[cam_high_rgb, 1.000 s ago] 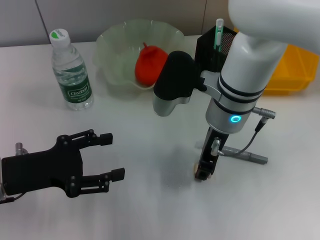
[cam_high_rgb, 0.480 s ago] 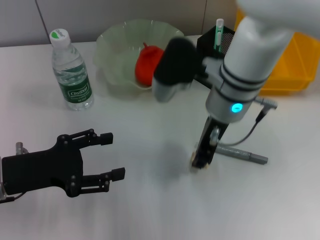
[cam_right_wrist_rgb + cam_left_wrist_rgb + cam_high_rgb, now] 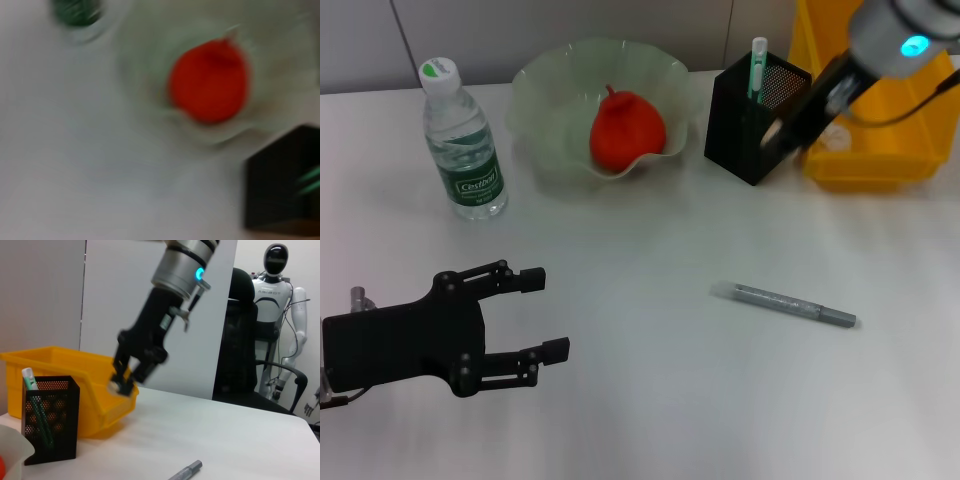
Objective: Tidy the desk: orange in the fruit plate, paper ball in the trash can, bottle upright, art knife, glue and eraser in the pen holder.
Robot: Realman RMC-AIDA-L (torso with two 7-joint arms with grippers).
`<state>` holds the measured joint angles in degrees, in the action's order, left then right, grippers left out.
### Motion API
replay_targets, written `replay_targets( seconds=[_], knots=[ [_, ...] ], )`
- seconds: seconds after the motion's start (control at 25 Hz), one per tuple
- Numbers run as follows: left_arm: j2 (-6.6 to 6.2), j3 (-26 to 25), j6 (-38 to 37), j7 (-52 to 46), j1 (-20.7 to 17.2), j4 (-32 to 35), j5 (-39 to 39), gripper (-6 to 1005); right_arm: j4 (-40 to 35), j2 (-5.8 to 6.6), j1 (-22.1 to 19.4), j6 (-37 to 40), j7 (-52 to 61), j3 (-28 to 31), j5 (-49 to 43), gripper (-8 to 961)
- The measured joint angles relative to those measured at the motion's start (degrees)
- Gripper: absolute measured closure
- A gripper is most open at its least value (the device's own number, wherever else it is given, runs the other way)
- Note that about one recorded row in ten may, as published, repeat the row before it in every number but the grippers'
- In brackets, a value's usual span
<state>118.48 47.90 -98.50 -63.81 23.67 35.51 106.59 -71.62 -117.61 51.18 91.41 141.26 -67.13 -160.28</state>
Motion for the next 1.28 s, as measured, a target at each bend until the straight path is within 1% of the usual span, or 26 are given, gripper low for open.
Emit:
replay_targets(
  seconds=[0.08, 0.24, 0.48, 0.56, 0.68, 0.76, 0.96, 1.2, 1.28],
  knots=[
    [0.00, 0.0, -0.1, 0.0, 0.0, 0.0, 0.0, 172, 0.5, 0.38, 0.0, -2.4, -1.7, 3.1, -0.1, 696],
    [0.00, 0.0, -0.1, 0.2, 0.1, -0.3, 0.0, 172, 3.2, 0.85, 0.0, -8.5, -4.6, 6.6, 0.0, 697],
    [0.00, 0.0, -0.2, 0.4, 0.1, -0.5, -0.2, 172, 8.1, 1.35, 0.0, -18.2, -8.3, 8.1, 0.9, 697],
    [0.00, 0.0, -0.2, 0.4, 0.1, -0.6, -0.3, 172, 10.3, 1.92, 0.1, -20.6, -10.2, 8.2, 3.3, 697],
    [0.00, 0.0, -0.2, 0.4, 0.0, -0.6, -0.5, 172, 14.6, 3.17, 0.7, -23.7, -11.8, 8.6, 7.2, 697],
    [0.00, 0.0, -0.2, 0.4, 0.0, -0.6, -0.6, 172, 17.2, 3.58, 1.3, -25.4, -12.3, 8.9, 8.0, 697],
    [0.00, 0.0, -0.1, 0.4, 0.1, -0.6, -0.6, 172, 20.8, 3.70, 1.6, -28.1, -12.9, 8.8, 8.1, 697],
    [0.00, 0.1, 0.2, 0.4, 0.4, -0.6, -0.6, 172, 22.3, 3.64, 1.7, -29.1, -13.4, 9.0, 8.2, 697],
    [0.00, 0.1, 0.3, 0.4, 0.5, -0.6, -0.6, 172, 22.6, 3.64, 1.7, -29.4, -13.4, 9.0, 8.3, 649]
  ],
)
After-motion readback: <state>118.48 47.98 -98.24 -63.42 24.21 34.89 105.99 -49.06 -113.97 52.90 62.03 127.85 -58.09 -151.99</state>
